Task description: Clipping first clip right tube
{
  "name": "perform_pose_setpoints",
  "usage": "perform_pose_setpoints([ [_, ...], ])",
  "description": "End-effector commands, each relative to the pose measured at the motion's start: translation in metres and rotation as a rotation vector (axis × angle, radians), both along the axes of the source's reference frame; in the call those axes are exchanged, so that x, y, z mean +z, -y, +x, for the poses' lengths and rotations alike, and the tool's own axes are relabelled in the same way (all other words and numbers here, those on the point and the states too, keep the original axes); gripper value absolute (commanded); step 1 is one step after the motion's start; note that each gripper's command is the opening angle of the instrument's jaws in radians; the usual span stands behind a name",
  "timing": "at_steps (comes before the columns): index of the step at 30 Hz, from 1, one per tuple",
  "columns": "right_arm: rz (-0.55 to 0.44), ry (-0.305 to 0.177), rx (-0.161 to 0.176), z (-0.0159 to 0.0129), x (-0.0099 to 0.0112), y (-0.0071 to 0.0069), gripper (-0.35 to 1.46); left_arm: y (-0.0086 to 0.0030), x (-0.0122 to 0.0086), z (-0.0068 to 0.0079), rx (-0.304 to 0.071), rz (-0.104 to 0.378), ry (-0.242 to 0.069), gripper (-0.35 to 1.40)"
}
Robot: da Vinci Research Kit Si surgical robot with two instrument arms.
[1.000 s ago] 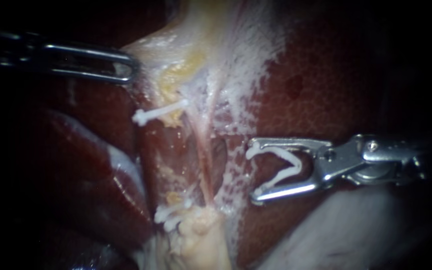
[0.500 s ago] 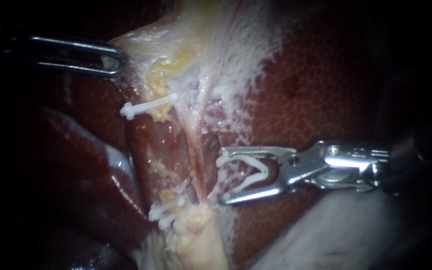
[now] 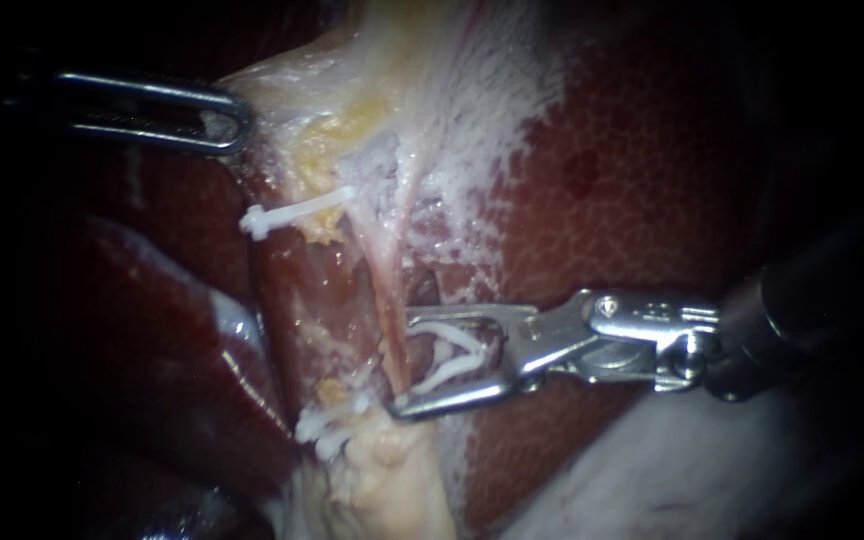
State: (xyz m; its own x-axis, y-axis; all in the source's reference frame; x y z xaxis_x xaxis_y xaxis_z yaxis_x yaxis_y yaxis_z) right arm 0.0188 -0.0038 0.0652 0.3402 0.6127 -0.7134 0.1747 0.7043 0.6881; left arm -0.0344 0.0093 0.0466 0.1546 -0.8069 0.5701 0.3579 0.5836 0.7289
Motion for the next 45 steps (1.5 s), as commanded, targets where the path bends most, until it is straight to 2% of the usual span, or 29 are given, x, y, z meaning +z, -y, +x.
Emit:
perform_pose_setpoints([
  [1, 0.01, -0.001, -0.008, 0.0001, -0.0001, 0.0001, 0.56, 0.0, 0.0, 0.0, 0.0, 0.001, 0.0, -0.21],
  [13, 0.106, -0.004, -0.09, 0.0007, -0.0016, 0.0016, 0.49, 0.0001, -0.0003, 0.0, -0.001, 0.001, -0.001, -0.21],
  [17, 0.123, 0.001, -0.091, 0.0007, -0.0016, 0.0013, 0.47, 0.0001, -0.0003, 0.0, -0.001, 0.001, -0.001, -0.21],
  [21, 0.139, 0.005, -0.09, 0.0005, -0.0018, 0.0005, 0.4, 0.0001, -0.0003, 0.0, -0.001, 0.001, -0.001, -0.21],
  [24, 0.165, 0.013, -0.088, 0.0002, -0.002, -0.0003, 0.23, 0.0001, -0.0003, 0.0, -0.001, 0.001, -0.001, -0.21],
  [26, 0.183, 0.017, -0.085, -0.0001, -0.0019, -0.0007, -0.03, 0.0001, -0.0003, 0.0, -0.001, 0.001, -0.001, -0.21],
  [31, 0.197, 0.024, -0.085, -0.0005, -0.0009, -0.0011, -0.33, 0.0001, -0.0004, -0.0001, -0.002, 0.001, -0.001, -0.21],
  [36, 0.192, 0.026, -0.09, -0.0011, -0.0001, -0.0009, -0.35, 0.0002, -0.0005, -0.0002, 0.0, -0.004, -0.002, -0.21],
  [45, 0.191, 0.025, -0.091, -0.0012, -0.0001, -0.0008, -0.35, 0.0002, -0.0006, -0.0003, -0.002, -0.004, -0.003, -0.23],
])
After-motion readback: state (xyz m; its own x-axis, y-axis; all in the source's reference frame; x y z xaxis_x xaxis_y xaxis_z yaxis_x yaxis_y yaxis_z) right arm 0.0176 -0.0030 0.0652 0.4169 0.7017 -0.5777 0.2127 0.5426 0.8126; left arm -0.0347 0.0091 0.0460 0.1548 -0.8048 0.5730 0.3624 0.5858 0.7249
